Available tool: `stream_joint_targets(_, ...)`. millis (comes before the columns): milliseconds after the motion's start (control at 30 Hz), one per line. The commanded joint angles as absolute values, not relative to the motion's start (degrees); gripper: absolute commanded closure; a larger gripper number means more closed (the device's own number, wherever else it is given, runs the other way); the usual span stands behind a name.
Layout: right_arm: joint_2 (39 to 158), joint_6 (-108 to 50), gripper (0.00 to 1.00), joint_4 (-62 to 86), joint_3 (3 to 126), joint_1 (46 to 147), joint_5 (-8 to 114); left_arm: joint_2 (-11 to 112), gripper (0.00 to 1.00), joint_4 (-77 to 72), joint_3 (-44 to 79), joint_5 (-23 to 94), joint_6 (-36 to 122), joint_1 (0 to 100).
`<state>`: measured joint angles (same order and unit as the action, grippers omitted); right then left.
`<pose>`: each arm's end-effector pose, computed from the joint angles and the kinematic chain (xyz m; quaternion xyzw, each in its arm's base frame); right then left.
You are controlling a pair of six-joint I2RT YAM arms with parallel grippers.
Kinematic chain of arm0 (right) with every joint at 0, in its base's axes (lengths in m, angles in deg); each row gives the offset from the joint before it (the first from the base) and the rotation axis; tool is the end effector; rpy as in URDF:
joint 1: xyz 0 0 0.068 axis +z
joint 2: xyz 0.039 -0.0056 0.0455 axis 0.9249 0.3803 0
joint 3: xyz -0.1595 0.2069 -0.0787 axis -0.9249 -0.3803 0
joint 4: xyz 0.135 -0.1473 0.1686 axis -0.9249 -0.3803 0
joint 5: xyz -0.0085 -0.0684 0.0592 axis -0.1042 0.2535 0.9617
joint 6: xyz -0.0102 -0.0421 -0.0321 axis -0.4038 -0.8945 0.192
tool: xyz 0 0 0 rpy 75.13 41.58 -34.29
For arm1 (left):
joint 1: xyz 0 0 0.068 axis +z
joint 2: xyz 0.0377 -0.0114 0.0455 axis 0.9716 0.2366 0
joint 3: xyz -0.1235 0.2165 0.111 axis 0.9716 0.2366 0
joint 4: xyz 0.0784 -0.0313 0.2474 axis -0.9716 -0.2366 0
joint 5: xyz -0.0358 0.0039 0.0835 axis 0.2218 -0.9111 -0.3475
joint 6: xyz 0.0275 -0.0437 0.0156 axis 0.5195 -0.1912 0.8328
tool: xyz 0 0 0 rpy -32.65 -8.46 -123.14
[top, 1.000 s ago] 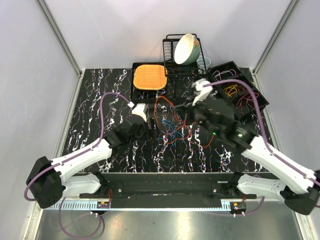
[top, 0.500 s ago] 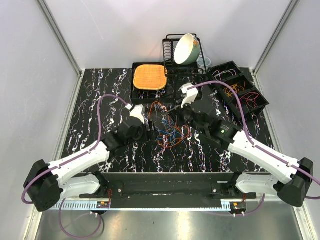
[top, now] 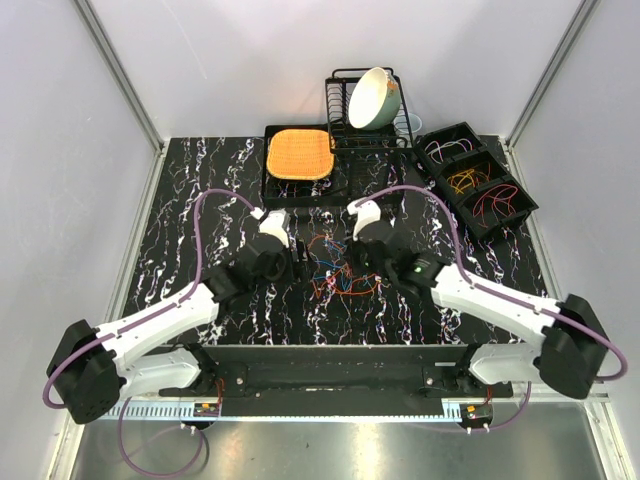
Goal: Untangle the cables
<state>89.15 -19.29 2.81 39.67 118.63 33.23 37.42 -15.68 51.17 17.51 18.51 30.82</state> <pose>0.1828 0.2136 0.2757 -0.2044 0.8415 0.1961 0.4600 0.1695 -0.1637 0.2424 0.0348 0.8824 -0.2440 0.4008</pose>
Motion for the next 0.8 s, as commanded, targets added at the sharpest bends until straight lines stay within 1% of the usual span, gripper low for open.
stream_joint_targets(0,92.65,-14.97,1.00,2.36,39.59,118.54,31.40,37.63,0.24,-14.19,51.42,16.72,19.06,30.44)
stream_joint_targets(200,93.89,-10.13,1.00,-4.67,40.03,118.54,19.98,37.10,0.24,-14.28,52.56,16.55,18.71,30.44)
stream_joint_targets(367,94.15,-8.80,1.00,-7.66,40.73,118.54,17.67,37.89,0.25,-14.10,52.04,16.81,18.62,30.44)
stream_joint_targets(500,96.87,-5.29,1.00,-11.79,42.40,118.28,15.74,38.07,0.25,-14.19,51.77,16.81,18.71,30.44)
stream_joint_targets(633,102.05,-2.12,1.00,-15.31,44.25,118.19,15.47,38.15,0.25,-14.37,51.95,16.81,18.62,30.44)
stream_joint_targets(767,103.64,0.51,1.00,-18.39,45.04,117.66,14.68,37.89,0.26,-14.72,52.21,16.72,18.45,30.44)
